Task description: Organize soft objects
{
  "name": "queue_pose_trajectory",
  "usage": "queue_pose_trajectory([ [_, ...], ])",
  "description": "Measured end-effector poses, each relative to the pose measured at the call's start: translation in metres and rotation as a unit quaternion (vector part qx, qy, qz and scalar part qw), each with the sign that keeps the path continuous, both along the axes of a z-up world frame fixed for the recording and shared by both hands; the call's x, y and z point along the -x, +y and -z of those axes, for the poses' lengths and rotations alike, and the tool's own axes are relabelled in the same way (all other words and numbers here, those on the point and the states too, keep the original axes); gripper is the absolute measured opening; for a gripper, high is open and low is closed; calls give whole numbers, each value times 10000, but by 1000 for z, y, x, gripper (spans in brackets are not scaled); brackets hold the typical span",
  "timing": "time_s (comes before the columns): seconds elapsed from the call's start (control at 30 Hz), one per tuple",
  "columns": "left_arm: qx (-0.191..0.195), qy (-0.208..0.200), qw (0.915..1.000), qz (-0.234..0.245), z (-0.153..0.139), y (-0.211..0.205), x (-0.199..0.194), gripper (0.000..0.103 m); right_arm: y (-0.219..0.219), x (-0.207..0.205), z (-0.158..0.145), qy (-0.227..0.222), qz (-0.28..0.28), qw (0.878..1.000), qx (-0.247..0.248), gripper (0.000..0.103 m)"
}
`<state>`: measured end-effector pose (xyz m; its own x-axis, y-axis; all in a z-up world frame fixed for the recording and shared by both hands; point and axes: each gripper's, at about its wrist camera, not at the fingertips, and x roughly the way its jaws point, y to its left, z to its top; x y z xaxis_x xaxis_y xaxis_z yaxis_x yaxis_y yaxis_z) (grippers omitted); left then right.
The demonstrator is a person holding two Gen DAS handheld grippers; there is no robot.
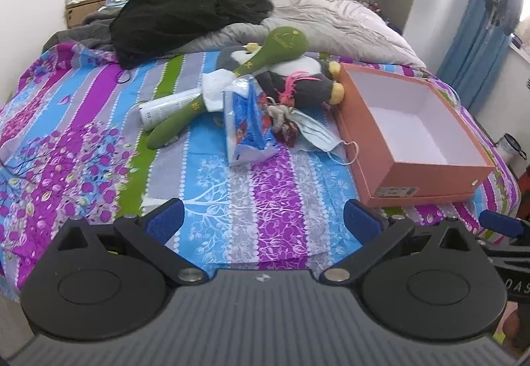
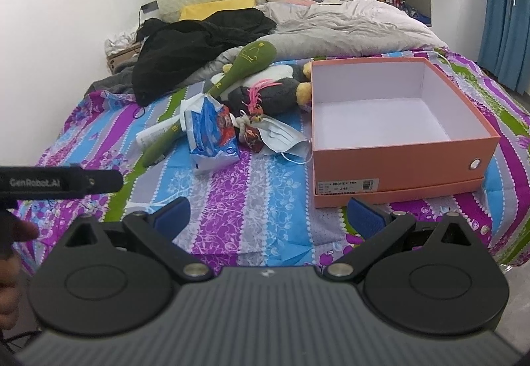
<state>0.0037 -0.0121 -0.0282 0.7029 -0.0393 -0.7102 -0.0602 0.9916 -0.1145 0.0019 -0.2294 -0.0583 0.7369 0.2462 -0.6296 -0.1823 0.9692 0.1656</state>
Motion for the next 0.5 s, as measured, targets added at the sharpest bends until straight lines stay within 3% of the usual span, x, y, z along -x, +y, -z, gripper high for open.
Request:
queue_pose_trajectory([
  [0.5,-175,126,9997,145,15,-4,-19,103,-2,-9,14,107,116,9999,37,102],
])
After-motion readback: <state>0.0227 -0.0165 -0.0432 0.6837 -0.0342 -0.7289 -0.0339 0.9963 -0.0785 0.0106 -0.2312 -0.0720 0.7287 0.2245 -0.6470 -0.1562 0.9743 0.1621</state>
